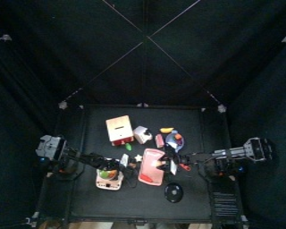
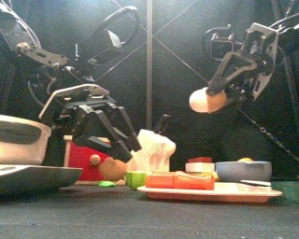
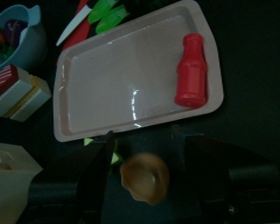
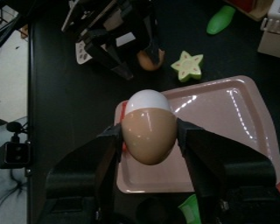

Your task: Drop eggshell half

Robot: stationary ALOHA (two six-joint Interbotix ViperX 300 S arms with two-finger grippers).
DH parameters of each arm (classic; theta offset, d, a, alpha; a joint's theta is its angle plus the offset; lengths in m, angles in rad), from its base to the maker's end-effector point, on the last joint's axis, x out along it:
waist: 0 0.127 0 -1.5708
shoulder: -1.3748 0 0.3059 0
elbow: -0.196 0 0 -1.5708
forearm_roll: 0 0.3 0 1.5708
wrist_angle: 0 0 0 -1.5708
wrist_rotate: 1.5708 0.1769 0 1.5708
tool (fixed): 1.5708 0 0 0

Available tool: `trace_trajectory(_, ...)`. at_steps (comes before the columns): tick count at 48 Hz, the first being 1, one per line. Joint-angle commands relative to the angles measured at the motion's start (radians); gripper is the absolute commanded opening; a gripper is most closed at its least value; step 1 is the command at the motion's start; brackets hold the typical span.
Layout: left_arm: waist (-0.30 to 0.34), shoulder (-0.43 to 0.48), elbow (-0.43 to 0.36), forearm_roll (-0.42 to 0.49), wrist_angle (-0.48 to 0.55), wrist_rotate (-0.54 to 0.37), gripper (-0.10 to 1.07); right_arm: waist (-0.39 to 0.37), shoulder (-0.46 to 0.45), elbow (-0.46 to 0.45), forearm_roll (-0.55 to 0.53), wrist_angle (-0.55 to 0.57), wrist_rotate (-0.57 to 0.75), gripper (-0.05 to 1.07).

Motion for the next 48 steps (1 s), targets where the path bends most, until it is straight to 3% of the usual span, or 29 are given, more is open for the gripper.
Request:
trace_trajectory(1,0.005,-0.028,-0.018,-0.005,-0.009,0.0,0.94,-0.002,-0.009,-0.023,0.0,-0.005,-0.003,0.48)
trace_trajectory(24,0.009,-0.021,-0.017,0.011,-0.074,0.006,0.97,-0.002,-0.009,-0.026,0.002,-0.003,-0.002,0.48)
trace_trajectory(41,0.008,-0.015,-0.021,0.104,-0.261,0.005,0.97,-0.002,-0.009,-0.032,0.002,-0.002,-0.002,0.48)
trace_trajectory(48,0.003,0.005,-0.04,0.098,-0.296,-0.003,0.97,-0.002,-0.009,-0.034,0.003,-0.003,-0.002,0.48)
